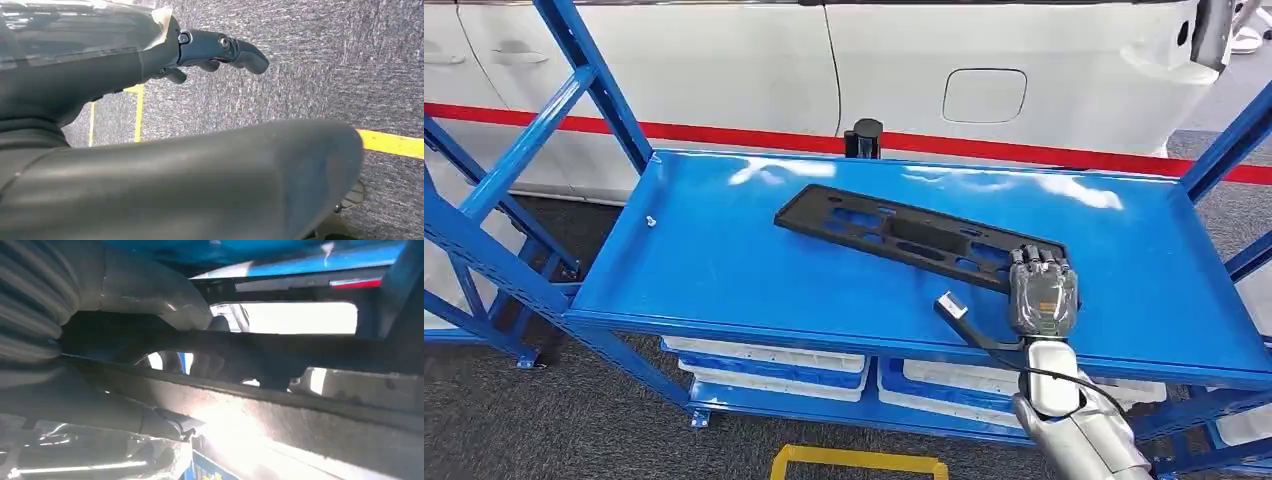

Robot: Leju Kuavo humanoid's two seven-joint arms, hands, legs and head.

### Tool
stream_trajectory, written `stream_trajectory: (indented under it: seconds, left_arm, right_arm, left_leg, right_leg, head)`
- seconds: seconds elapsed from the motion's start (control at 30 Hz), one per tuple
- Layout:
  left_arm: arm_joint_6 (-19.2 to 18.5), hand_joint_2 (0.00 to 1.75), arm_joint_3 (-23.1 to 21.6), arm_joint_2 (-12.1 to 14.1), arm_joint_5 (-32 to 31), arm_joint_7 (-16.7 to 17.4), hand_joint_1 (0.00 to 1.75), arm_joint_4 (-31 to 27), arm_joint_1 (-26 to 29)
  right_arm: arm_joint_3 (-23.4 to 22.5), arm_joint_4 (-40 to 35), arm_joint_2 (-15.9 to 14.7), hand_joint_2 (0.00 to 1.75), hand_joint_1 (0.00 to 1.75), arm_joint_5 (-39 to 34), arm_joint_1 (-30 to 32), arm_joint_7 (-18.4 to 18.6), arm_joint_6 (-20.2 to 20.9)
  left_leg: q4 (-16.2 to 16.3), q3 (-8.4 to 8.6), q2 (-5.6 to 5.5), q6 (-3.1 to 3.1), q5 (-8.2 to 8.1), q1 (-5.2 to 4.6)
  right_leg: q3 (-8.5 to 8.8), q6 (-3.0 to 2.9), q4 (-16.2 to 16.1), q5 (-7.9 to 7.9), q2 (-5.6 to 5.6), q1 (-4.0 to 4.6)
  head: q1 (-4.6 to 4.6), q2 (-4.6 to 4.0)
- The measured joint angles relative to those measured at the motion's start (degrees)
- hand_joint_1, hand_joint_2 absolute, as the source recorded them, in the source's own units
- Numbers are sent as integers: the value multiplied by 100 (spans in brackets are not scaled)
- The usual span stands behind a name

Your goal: Take the parts from the cabinet and place them on the table.

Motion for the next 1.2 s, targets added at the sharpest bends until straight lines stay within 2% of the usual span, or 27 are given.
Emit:
stream_trajectory:
  seconds: [0.2, 0.27, 0.3, 0.33, 0.37, 0.43, 0.5, 0.57, 0.67, 0.77, 0.93, 1.2]
  left_arm:
    - [-39, 175, -7, 7, -9, -44, 0, 0, 0]
    - [-4, 175, -37, 7, -9, -24, 0, 0, 0]
    - [9, 175, -61, 7, -9, 4, 0, 0, 1]
    - [29, 175, -70, 7, -7, 13, 0, 0, 2]
    - [61, 175, -79, 7, -2, 15, 0, 0, 1]
    - [76, 175, -79, 7, 15, 69, 0, 0, -1]
    - [-11, 175, -79, 4, 17, 210, 0, 0, -2]
    - [-63, 175, -68, 4, 20, 297, 0, 0, 9]
    - [-135, 175, -11, 2, 22, 413, 0, 0, 12]
    - [-306, 175, 98, 15, 22, 544, 0, 0, 12]
    - [-328, 175, 159, 39, 22, 579, 0, 2, 16]
    - [-383, 175, 247, 50, 22, 492, 0, 2, 28]
  right_arm:
    - [7, -142, -63, 175, 175, 0, 53, 79, -118]
    - [-112, -284, -35, 175, 175, -9, 193, -235, -232]
    - [-267, -390, 30, 175, 175, -18, 294, -546, -297]
    - [-449, -516, 118, 175, 175, -81, 408, -891, -324]
    - [-663, -674, 261, 175, 175, -292, 530, -1430, -332]
    - [-1405, -1065, 718, 175, 175, -1374, 808, -3194, -334]
    - [-1865, -1305, 1054, 175, 175, -2933, 950, -4461, -310]
    - [-2174, -1599, 1269, 175, 175, -4757, 1038, -5355, -87]
    - [-2498, -2043, 1541, 175, 175, -6878, 1162, -6278, 831]
    - [-2642, -2550, 1753, 175, 175, -8018, 1336, -6653, 1647]
    - [-2712, -3262, 2011, 175, 175, -8598, 1621, -6778, 2275]
    - [-2575, -4242, 2234, 175, 175, -8734, 2069, -6817, 2546]
  left_leg:
    - [0, 6, 0, 2, -2, 0]
    - [0, 5, 0, 3, -3, 0]
    - [-1, 3, 0, 4, -3, 0]
    - [-1, 3, 0, 4, -3, 2]
    - [-1, 2, -1, 5, -3, 3]
    - [-2, -3, 0, 5, -4, 4]
    - [-2, -12, -15, 4, -3, 4]
    - [-3, -19, -28, -1, 0, 5]
    - [-4, -15, -15, -1, 0, 4]
    - [-2, -13, -11, 0, 0, 2]
    - [-3, -16, -11, 2, -2, -1]
    - [-4, -15, -13, 2, -2, -1]
  right_leg:
    - [6, 0, 0, 0, 0, 0]
    - [6, 0, 0, 0, -1, 0]
    - [6, 0, 0, 0, -1, -1]
    - [5, 0, 0, 0, 1, -1]
    - [4, 0, 0, 0, 2, 0]
    - [-5, -1, 0, -1, 2, 0]
    - [-11, -1, 0, -2, -8, 2]
    - [-12, -1, 1, -2, -20, 4]
    - [-10, -1, 2, -2, -9, 2]
    - [-11, -1, 1, -2, -7, 1]
    - [-13, -1, 1, -2, -8, 0]
    - [-12, -1, 1, -2, -8, 0]
  head:
    - [2, 0]
    - [2, 0]
    - [0, 0]
    - [0, 0]
    - [2, 0]
    - [-2, 0]
    - [-4, 0]
    - [2, 0]
    - [0, 0]
    - [2, 0]
    - [0, 0]
    - [0, 0]
